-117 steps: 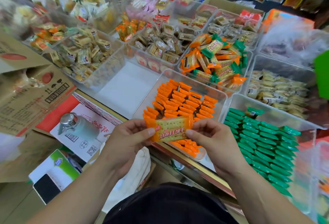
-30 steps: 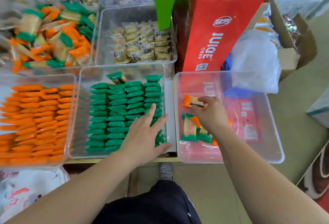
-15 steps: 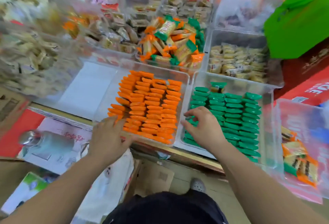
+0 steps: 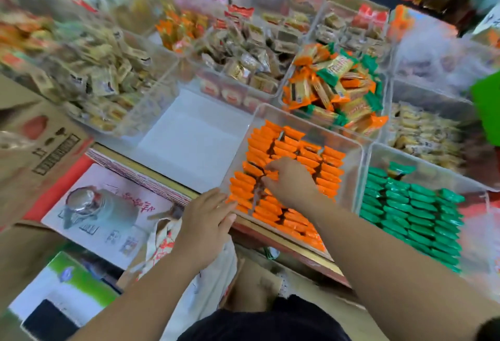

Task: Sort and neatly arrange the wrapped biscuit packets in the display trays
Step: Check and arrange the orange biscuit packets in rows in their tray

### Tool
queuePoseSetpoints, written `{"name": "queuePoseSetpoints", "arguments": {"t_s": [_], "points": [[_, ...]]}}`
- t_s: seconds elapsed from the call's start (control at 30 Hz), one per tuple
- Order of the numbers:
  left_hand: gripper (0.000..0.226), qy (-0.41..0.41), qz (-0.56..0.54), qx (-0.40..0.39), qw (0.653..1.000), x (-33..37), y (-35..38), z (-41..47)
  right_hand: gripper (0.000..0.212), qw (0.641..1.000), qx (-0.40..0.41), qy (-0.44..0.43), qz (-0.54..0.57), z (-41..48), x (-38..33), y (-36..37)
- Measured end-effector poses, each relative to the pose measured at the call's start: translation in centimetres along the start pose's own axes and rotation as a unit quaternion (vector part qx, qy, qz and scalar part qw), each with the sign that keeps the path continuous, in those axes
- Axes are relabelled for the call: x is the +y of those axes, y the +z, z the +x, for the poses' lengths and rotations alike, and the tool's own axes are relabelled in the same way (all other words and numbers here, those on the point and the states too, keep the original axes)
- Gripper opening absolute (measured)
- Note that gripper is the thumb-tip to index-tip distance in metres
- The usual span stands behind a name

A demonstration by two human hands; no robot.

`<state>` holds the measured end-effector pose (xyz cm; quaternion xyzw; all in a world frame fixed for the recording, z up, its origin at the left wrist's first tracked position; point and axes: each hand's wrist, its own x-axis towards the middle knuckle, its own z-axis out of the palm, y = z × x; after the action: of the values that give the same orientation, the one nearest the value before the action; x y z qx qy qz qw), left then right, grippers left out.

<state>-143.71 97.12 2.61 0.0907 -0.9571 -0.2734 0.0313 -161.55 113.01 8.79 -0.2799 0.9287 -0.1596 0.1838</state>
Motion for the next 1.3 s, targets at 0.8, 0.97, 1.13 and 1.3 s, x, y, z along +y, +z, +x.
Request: {"name": "queuePoseSetpoints", "arguments": {"t_s": [0.8, 0.97, 1.13, 1.3], "points": [[0.043, -0.185, -0.175, -0.036, 0.966, 4.6, -3.1, 0.7, 0.023, 0.994, 0.081, -0.020, 0.072, 2.1, 0.0, -2.5], [0.040, -0.249, -0.252, 0.012, 0.935, 8.9, -6.8, 0.5, 0.026, 0.930, 0.110, 0.051, 0.348, -4.8, 0.6, -6.4], [0.019, -0.324, -0.471, 0.040, 0.820, 13.6, -8.0, -2.1, 0.008, 0.847, 0.030, 0.077, 0.525, -12.9, -0.1, -7.7], [0.016, -0.335, -0.486, 0.103, 0.800, 15.3, -8.3, -4.8, 0.015, 0.817, -0.006, 0.095, 0.569, -16.6, 0.2, -6.8]]}}
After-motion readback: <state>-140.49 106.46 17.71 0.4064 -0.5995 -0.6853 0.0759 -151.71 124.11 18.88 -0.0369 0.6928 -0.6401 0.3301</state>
